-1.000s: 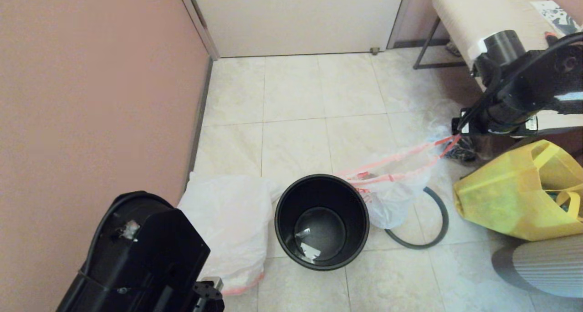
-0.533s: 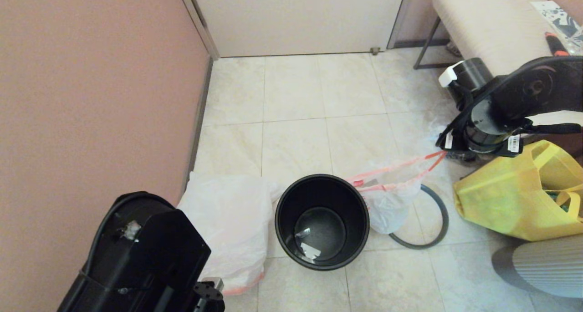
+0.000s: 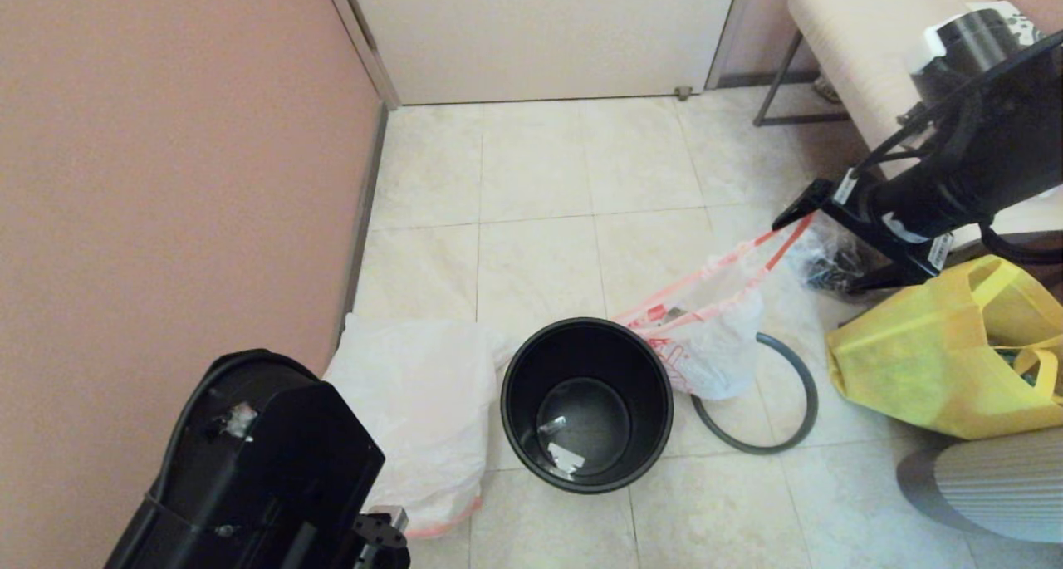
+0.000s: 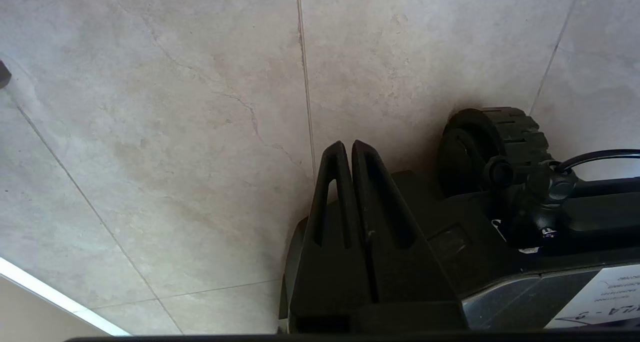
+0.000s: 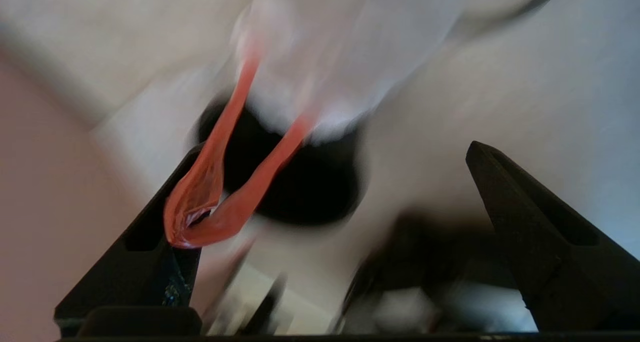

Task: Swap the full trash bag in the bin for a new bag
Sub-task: Place the trash bag on the floor

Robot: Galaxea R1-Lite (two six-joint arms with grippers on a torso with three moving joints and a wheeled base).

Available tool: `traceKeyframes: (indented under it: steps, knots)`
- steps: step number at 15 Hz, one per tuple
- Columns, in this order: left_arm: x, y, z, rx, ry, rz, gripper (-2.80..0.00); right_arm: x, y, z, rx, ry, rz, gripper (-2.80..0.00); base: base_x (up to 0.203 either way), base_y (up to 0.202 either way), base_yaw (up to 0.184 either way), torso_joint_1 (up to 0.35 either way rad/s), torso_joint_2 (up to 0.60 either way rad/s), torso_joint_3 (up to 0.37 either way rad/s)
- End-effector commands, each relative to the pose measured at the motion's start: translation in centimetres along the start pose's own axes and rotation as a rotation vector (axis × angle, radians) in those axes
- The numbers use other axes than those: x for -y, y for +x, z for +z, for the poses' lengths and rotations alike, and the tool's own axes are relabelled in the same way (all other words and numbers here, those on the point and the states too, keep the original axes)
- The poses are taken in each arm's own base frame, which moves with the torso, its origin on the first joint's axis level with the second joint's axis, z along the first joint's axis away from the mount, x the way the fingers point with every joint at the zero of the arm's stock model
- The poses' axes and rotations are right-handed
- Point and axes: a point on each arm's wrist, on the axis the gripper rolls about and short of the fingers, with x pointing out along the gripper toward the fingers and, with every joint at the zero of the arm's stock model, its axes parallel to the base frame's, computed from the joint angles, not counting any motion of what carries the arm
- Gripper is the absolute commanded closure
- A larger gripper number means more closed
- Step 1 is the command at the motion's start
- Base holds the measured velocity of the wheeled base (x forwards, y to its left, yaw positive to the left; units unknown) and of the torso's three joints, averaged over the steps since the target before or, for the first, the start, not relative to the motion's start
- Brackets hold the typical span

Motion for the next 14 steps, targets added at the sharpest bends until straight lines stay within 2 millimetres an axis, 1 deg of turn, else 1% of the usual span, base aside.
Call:
traceKeyframes:
  steps: [1, 2, 4, 7, 8, 11, 14]
  knots:
    - [-0.3, -0.6, -0.5, -0.024, 0.001, 0.012, 0.00, 0.1, -2.5, 0.1, -0.047, -0.002, 0.099, -2.80, 0.000, 0.000, 0.000, 0.000, 0.00, 0.000]
    - [-0.3, -0.6, -0.4, -0.022, -0.002, 0.012, 0.00, 0.0, -3.0, -0.1, -0.041, -0.011, 0.104, -2.80, 0.000, 0.000, 0.000, 0.000, 0.00, 0.000]
    - [-0.3, -0.6, -0.5, -0.023, -0.001, 0.013, 0.00, -0.2, -5.0, -1.0, -0.027, -0.033, 0.099, -2.80, 0.000, 0.000, 0.000, 0.000, 0.00, 0.000]
    - [-0.3, -0.6, -0.5, -0.025, -0.001, 0.014, 0.00, -0.1, -5.6, -1.3, -0.032, -0.036, 0.104, -2.80, 0.000, 0.000, 0.000, 0.000, 0.00, 0.000]
    - [-0.4, -0.6, -0.5, -0.025, -0.002, 0.013, 0.00, -0.3, -5.6, -1.3, -0.033, -0.042, 0.111, -2.80, 0.000, 0.000, 0.000, 0.000, 0.00, 0.000]
    - [-0.3, -0.6, -0.5, -0.025, 0.001, 0.013, 0.00, -0.5, -4.0, -1.2, -0.045, -0.042, 0.089, -2.80, 0.000, 0.000, 0.000, 0.000, 0.00, 0.000]
    - [-0.3, -0.6, -0.5, -0.025, 0.001, 0.014, 0.00, -0.7, -3.1, -1.0, -0.039, -0.047, 0.088, -2.80, 0.000, 0.000, 0.000, 0.000, 0.00, 0.000]
